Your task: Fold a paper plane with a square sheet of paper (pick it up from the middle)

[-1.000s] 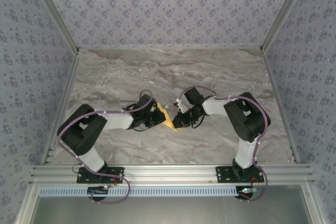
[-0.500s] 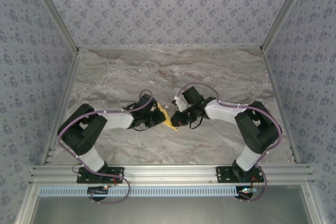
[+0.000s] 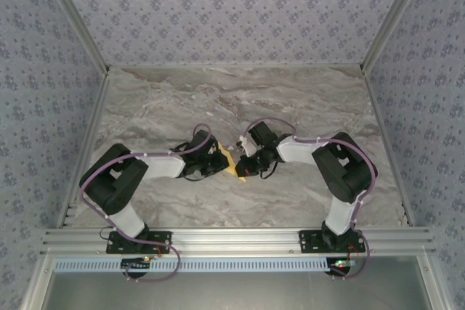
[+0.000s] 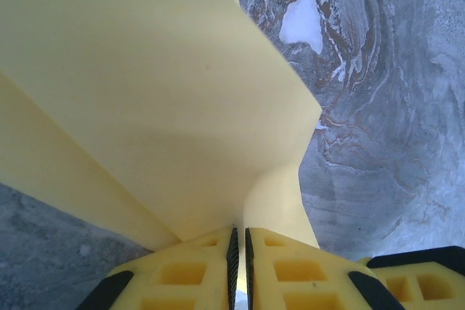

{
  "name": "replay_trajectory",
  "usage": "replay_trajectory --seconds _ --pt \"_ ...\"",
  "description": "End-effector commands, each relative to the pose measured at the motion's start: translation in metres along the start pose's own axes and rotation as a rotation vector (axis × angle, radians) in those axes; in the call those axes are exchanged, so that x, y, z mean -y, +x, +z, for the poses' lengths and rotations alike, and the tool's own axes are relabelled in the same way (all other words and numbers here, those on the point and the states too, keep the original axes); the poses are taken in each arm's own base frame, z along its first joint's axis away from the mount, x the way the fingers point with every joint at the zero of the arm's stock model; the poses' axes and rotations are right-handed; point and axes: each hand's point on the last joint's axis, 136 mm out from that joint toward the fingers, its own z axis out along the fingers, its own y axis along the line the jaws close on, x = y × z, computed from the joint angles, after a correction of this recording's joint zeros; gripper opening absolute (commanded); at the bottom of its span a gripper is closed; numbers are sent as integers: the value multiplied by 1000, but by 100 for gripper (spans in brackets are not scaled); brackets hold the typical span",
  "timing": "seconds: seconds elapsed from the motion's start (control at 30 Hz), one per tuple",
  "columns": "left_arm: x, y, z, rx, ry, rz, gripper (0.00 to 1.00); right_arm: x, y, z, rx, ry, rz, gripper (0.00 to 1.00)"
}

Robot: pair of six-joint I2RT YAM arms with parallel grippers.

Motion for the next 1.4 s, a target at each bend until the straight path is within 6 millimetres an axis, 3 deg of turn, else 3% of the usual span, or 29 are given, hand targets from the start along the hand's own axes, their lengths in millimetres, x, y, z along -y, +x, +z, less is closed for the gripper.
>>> replay_trajectory --seconds 0.0,0.27,0.53,0.9,1.03,1.2,1.37 --pt "-27 0 4 1 -104 -35 16 10 12 4 -47 1 27 0" --pt "-27 0 3 0 -104 -34 16 14 24 7 -87 -18 40 0" --pt "-26 -1 2 3 -102 -33 16 2 16 -9 -50 -39 11 0" --pt "-24 -2 2 1 -97 -29 16 31 42 -1 -127 31 61 0" --pt "-4 -5 -1 -5 -20 29 16 36 44 2 -140 43 73 0" --pt "40 -6 -21 32 135 150 17 36 42 2 -136 48 70 0" --pt "52 4 -24 40 151 185 18 40 44 4 -143 58 82 0"
